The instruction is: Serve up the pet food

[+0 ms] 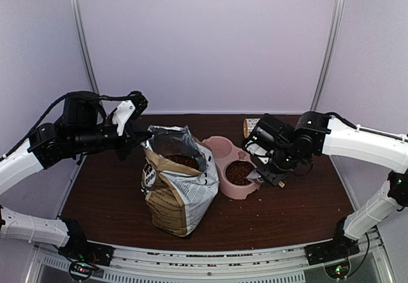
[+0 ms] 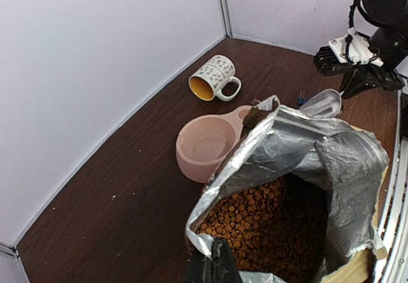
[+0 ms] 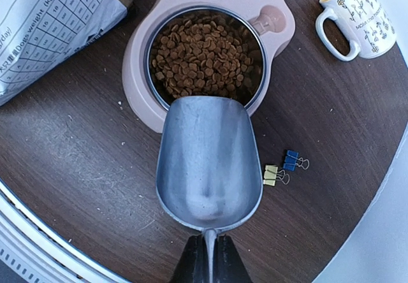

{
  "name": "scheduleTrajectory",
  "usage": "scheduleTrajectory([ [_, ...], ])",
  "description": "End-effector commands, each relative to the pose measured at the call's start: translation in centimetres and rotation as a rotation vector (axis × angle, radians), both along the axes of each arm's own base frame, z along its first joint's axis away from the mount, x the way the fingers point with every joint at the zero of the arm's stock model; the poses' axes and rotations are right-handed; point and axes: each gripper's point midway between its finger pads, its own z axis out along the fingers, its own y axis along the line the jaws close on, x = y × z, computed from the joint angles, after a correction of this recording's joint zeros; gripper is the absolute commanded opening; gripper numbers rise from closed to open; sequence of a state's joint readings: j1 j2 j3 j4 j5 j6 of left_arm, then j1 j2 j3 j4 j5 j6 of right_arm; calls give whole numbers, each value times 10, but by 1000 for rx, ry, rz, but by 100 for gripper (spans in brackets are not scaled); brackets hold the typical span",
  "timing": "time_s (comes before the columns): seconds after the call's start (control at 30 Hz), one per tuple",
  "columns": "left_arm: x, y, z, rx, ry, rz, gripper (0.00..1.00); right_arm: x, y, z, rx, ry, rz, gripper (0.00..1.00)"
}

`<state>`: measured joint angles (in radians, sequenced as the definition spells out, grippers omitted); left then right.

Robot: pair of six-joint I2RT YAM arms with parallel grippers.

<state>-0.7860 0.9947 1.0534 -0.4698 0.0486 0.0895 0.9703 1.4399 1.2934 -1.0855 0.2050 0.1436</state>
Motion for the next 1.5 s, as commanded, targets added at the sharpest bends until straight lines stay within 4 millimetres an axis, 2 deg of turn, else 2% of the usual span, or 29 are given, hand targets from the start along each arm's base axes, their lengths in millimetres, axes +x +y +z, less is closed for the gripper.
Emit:
scheduleTrajectory([
  [0.0, 7, 5, 34, -71, -112, 22, 0, 2, -5, 3, -55, 19, 11, 0],
  [0.2, 6, 5, 33, -70, -111, 22, 0, 8, 0, 13, -55, -4, 19, 0],
  [0.4, 5, 7, 36, -74, -120, 24, 0, 7, -1, 6, -53, 10, 23, 0],
  [0.5, 5, 7, 37, -76, -121, 24, 0, 9, 0, 13, -18, -19, 13, 0],
  [0.63, 4, 7, 37, -78, -122, 23, 0, 11, 2, 37, 77, -92, 17, 0],
  [0.73, 3, 7, 38, -81, -122, 16, 0, 6, 10, 57, 195, -140, 69, 0],
  [0.93, 3, 5, 38, -84, -122, 9, 0, -18, 30, 120, 513, -263, 189, 0],
  [1.03, 1, 3, 41, -95, -125, -9, 0, -35, 38, 147, 593, -322, 256, 0],
  [1.3, -11, -19, 62, -159, -111, -139, 0, -67, 63, 188, 619, -368, 369, 0],
  [1.47, -17, -35, 65, -147, -92, -201, 0, -82, 86, 203, 699, -327, 424, 0],
])
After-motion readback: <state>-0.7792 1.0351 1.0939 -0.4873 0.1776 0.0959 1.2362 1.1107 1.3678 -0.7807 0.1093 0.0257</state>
